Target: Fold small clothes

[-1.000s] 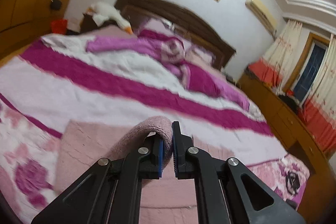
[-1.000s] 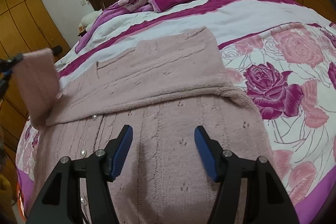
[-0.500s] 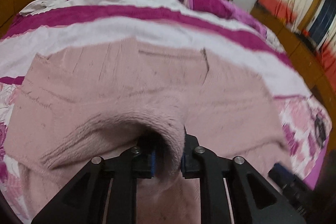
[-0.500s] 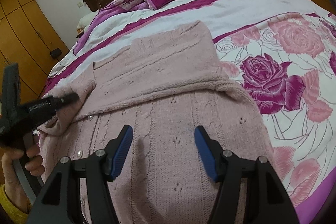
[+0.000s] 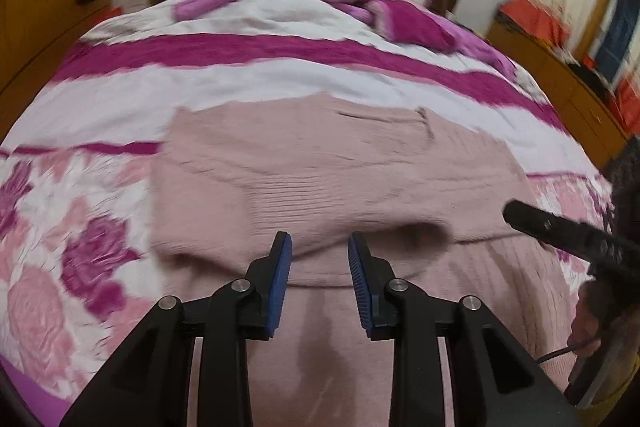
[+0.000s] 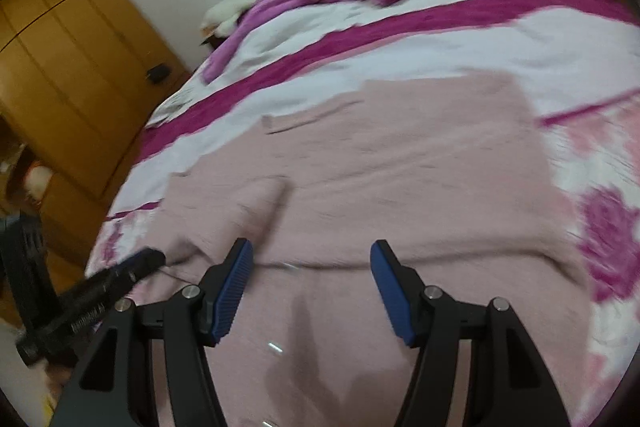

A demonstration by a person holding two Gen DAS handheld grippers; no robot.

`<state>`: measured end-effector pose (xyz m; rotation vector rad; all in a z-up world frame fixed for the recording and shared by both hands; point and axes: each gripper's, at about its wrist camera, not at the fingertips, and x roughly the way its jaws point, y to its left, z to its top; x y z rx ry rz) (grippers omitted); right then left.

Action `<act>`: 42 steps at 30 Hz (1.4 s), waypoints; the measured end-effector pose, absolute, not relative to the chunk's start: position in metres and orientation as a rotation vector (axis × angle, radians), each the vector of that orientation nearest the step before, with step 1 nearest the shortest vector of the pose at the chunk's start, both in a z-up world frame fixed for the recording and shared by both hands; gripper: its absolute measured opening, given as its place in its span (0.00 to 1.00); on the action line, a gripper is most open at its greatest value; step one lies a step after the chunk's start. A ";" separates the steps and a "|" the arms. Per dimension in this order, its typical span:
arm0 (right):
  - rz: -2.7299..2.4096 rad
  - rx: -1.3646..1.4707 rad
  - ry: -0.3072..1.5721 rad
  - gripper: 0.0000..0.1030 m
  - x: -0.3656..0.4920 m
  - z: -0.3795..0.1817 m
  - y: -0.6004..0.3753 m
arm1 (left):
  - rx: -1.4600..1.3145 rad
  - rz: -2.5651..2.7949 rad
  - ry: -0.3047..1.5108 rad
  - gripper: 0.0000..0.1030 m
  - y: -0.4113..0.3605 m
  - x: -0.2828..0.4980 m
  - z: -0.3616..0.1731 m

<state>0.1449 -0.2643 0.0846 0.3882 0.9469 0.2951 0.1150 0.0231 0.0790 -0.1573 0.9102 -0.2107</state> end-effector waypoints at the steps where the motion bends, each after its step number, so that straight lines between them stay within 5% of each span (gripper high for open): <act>1: 0.307 0.393 0.963 0.62 0.154 0.083 -0.256 | -0.161 -0.185 0.910 0.07 0.031 0.115 0.076; 8: 0.329 0.262 1.110 0.61 0.208 0.056 -0.190 | -0.228 -0.067 0.944 0.07 0.075 0.110 0.049; 9: 0.338 0.241 1.123 0.44 0.211 0.052 -0.183 | -0.240 -0.062 0.949 0.07 0.078 0.109 0.045; 10: 0.354 0.214 1.132 0.12 0.213 0.050 -0.176 | -0.251 -0.060 0.954 0.07 0.080 0.109 0.041; 13: 0.365 0.089 1.089 0.09 0.211 0.060 -0.159 | -0.260 -0.056 0.963 0.07 0.082 0.110 0.033; 20: 0.234 -0.015 0.810 0.09 0.191 0.125 -0.183 | -0.272 -0.001 0.968 0.07 0.087 0.115 0.024; 26: 0.176 -0.024 0.976 0.11 0.210 0.072 -0.213 | -0.277 0.000 0.973 0.07 0.086 0.113 0.021; 33: 0.138 -0.018 0.993 0.35 0.208 0.050 -0.223 | -0.259 -0.024 0.965 0.07 0.087 0.104 0.036; 42: 0.231 -0.092 0.890 0.47 0.183 0.090 -0.189 | -0.219 -0.053 0.936 0.07 0.078 0.101 0.055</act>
